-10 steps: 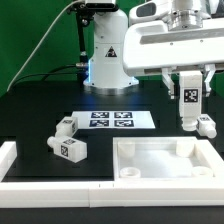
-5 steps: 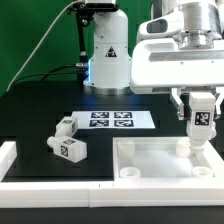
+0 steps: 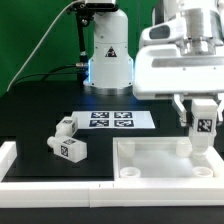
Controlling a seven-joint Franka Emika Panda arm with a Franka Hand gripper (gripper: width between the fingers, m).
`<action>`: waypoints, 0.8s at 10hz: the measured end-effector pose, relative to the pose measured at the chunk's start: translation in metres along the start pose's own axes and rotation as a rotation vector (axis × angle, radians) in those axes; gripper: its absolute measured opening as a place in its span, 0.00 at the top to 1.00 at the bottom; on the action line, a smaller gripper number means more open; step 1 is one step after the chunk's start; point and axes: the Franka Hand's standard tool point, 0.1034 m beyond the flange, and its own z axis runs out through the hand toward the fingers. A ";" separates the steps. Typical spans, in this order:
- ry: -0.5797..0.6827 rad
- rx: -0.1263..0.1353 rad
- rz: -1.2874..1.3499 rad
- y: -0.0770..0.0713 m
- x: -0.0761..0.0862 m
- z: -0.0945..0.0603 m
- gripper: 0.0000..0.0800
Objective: Assemble one leg
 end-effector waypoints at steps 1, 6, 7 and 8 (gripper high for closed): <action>-0.008 -0.001 -0.007 -0.003 -0.007 0.007 0.64; -0.025 -0.001 -0.020 -0.008 -0.019 0.016 0.64; -0.027 -0.003 -0.021 -0.006 -0.020 0.017 0.64; -0.022 -0.008 -0.022 -0.003 -0.022 0.019 0.64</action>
Offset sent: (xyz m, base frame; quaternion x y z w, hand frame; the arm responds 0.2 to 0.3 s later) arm 0.0042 0.0064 -0.0067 0.0005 0.0020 0.0123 0.9999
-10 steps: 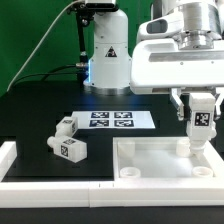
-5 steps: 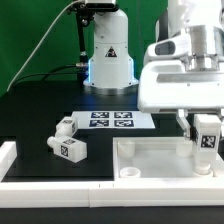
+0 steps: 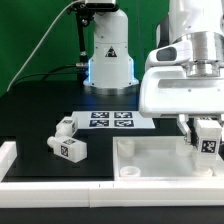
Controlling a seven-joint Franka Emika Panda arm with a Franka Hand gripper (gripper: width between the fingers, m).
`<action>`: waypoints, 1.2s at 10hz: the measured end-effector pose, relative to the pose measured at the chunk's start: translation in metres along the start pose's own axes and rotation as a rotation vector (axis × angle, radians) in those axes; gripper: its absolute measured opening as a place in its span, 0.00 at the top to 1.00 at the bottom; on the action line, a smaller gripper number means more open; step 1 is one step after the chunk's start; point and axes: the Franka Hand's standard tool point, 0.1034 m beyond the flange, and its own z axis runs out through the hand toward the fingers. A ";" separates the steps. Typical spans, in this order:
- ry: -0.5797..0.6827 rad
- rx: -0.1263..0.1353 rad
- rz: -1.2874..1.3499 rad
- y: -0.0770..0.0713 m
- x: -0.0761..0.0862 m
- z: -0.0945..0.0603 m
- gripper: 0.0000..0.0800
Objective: Assemble one leg
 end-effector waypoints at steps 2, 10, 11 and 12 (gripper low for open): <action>0.011 -0.002 -0.002 0.001 0.000 0.001 0.64; -0.057 0.014 0.016 0.001 0.012 -0.012 0.20; -0.096 0.027 0.033 0.002 0.022 -0.021 0.20; -0.107 0.033 0.042 0.003 0.030 -0.025 0.19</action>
Offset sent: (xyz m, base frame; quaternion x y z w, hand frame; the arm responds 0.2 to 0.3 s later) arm -0.0028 0.0009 -0.0091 0.0212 0.0023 0.0118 0.9997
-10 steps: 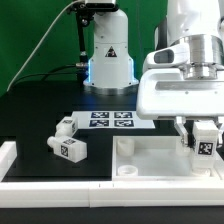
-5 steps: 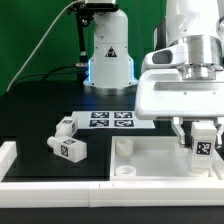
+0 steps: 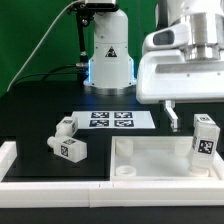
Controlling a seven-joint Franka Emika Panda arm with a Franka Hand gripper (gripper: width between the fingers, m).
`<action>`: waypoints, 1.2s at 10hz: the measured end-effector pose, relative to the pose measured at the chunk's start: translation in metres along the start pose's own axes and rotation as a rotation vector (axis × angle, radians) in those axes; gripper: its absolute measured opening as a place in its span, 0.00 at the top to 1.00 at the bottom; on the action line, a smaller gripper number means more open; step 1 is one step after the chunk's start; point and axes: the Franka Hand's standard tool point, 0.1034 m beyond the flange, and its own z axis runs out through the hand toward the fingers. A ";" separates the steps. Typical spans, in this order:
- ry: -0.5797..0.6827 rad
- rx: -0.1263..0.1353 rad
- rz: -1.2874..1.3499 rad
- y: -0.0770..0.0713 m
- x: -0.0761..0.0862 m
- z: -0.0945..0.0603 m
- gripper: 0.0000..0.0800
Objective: Assemble one leg
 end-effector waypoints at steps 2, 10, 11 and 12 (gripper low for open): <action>-0.105 0.000 0.011 0.005 -0.004 0.009 0.19; -0.477 0.005 0.155 -0.001 -0.014 0.019 0.56; -0.477 0.003 0.160 0.000 -0.014 0.019 0.56; -0.478 -0.019 0.259 -0.001 -0.014 0.019 0.64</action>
Offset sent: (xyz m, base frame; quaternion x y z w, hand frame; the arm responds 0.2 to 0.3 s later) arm 0.0017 -0.0067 -0.0271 0.0045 -0.1923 0.0338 0.9807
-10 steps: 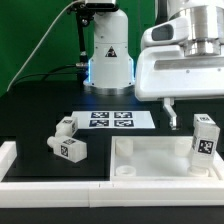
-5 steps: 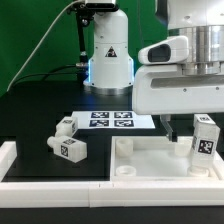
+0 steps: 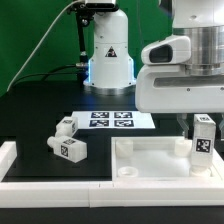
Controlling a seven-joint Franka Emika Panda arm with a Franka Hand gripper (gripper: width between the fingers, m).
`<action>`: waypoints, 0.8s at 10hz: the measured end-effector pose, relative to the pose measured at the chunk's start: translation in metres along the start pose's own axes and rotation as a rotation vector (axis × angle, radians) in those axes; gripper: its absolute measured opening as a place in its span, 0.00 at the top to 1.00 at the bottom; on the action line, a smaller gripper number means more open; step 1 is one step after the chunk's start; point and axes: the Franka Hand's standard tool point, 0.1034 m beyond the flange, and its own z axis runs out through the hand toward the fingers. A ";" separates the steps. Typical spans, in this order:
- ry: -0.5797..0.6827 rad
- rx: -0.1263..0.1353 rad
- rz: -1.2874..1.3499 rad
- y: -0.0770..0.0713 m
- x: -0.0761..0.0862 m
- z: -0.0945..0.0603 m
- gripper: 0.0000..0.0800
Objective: Assemble one leg
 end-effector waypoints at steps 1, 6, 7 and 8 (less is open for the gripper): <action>0.000 0.000 0.047 0.000 0.000 0.000 0.64; -0.001 -0.006 0.508 0.002 0.006 0.002 0.64; -0.005 -0.009 0.664 0.001 0.007 0.002 0.64; -0.013 0.006 0.839 0.002 0.009 0.002 0.64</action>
Offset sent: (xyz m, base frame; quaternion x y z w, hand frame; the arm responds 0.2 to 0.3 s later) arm 0.0000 0.0000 0.0000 0.0000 0.0000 0.1938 0.9810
